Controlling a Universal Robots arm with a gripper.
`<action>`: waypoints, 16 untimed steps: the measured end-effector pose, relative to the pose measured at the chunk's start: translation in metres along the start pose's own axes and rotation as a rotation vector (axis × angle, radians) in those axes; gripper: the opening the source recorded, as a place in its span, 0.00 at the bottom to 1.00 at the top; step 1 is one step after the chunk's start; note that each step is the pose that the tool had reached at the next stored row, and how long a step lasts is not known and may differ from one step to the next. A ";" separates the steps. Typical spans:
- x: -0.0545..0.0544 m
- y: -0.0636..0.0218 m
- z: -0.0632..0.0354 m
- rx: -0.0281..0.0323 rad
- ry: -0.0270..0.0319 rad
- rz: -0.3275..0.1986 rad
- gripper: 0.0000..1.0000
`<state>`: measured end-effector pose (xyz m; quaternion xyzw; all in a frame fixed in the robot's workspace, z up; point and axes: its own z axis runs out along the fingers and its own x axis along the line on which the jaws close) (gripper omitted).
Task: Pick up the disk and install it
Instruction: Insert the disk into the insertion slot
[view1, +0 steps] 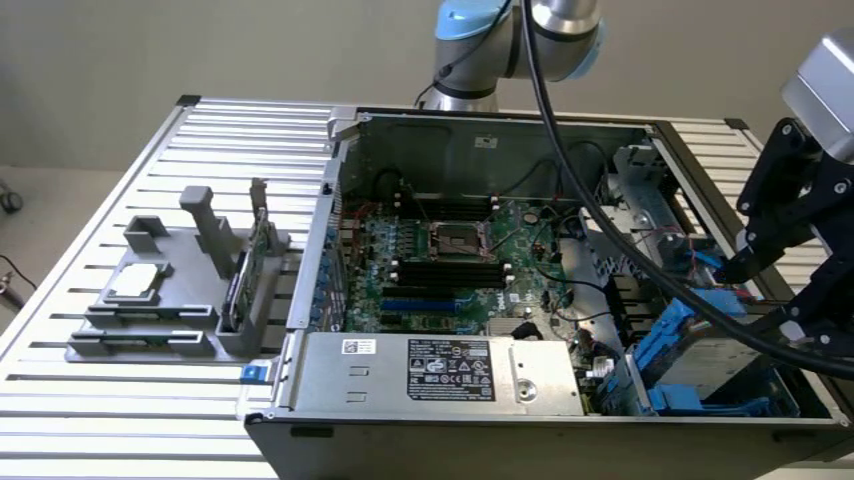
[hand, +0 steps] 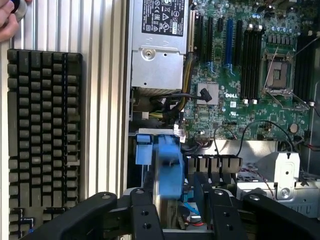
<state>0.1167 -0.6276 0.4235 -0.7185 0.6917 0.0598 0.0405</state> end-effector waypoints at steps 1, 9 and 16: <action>0.000 0.0000 0.0005 -0.0001 -0.0008 -0.001 0.47; 0.001 -0.0005 0.0049 -0.0011 -0.0071 -0.009 0.47; 0.002 -0.0021 0.0124 0.0042 -0.0065 -0.024 0.47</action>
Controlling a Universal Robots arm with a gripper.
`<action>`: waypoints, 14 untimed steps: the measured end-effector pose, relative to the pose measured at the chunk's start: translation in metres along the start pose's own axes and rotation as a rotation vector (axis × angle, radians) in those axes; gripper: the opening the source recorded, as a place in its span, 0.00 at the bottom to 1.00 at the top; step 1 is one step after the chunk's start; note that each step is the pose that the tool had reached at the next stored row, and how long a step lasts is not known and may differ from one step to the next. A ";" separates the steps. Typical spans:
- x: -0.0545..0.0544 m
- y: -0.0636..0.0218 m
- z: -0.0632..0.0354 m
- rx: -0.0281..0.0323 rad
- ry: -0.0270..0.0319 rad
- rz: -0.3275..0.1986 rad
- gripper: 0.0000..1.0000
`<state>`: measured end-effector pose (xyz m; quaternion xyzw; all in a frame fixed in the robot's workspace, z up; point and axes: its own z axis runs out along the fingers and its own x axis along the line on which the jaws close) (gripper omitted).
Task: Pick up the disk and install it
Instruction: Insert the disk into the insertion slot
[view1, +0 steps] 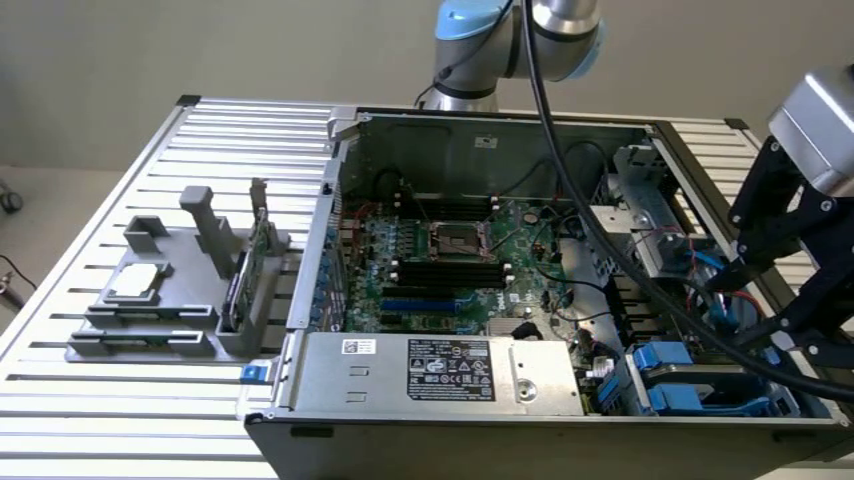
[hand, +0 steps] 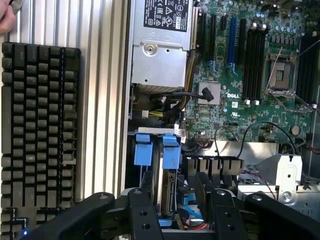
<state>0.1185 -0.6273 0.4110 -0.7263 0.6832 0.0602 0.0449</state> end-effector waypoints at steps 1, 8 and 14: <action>0.000 -0.0001 0.0018 0.0009 0.0002 -0.002 0.47; -0.004 -0.0023 0.0151 0.0041 0.0027 -0.016 0.31; -0.004 -0.0107 0.0260 0.0038 0.0033 -0.024 0.11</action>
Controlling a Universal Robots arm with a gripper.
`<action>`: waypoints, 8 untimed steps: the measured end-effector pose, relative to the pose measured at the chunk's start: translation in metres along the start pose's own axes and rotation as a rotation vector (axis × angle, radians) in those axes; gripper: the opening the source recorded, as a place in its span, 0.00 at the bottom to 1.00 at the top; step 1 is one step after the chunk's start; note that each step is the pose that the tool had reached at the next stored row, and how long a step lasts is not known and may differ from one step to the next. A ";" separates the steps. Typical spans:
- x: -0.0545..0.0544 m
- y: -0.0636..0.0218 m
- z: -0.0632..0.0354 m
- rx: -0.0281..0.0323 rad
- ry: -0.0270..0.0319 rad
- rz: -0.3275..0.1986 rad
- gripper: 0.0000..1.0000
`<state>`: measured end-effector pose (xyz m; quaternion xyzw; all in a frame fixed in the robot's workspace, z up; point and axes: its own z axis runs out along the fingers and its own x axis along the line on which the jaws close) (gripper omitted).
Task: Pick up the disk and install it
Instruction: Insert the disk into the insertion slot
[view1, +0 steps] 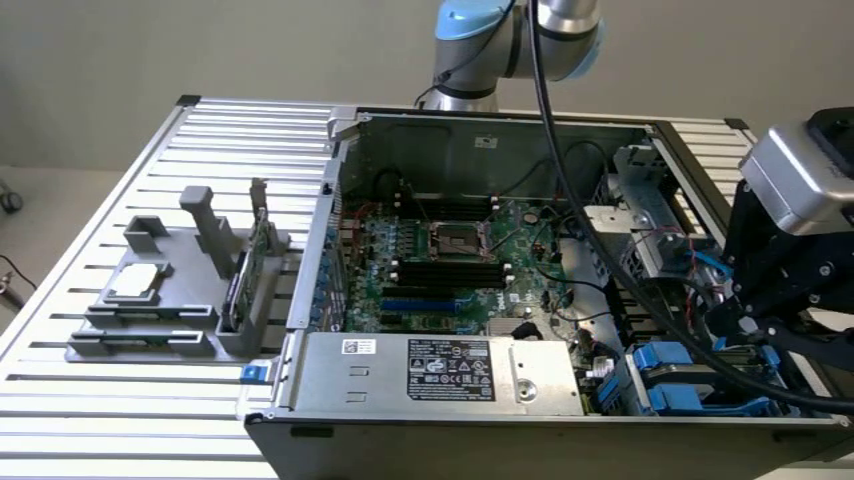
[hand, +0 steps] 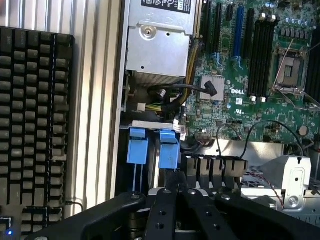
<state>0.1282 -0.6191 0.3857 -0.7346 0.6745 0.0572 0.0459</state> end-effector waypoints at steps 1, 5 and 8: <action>0.000 -0.0020 0.0017 0.0000 0.0000 0.000 0.11; 0.002 -0.0090 0.0088 -0.0002 0.0000 -0.001 0.11; 0.003 -0.0113 0.0141 -0.0002 0.0001 -0.002 0.11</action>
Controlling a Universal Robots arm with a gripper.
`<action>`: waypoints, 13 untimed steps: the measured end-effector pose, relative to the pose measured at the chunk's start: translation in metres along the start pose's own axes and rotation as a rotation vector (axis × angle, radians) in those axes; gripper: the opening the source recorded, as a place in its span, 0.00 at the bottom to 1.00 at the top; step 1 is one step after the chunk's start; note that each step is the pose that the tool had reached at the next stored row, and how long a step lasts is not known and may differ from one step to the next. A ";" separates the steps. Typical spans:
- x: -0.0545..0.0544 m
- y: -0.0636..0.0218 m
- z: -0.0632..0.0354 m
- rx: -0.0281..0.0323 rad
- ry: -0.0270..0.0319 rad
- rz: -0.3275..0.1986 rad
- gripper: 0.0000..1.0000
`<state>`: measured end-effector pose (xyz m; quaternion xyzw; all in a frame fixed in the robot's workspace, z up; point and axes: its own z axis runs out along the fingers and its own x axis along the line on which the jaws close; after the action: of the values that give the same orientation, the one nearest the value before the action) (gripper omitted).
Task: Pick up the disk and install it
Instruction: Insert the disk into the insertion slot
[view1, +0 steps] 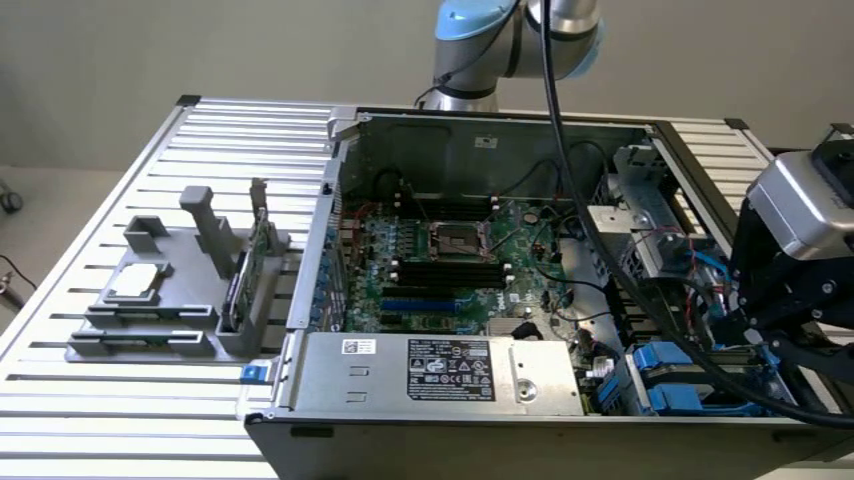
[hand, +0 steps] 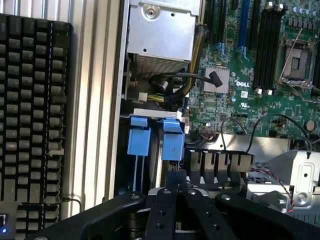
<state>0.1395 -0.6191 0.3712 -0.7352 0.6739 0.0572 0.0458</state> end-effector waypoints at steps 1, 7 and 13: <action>0.000 -0.0002 0.0019 0.0000 -0.0001 0.000 0.11; 0.002 -0.0009 0.0127 0.0000 -0.0001 0.000 0.11; 0.003 -0.0015 0.0235 0.0000 0.0000 0.000 0.11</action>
<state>0.1407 -0.6187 0.3475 -0.7352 0.6738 0.0572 0.0458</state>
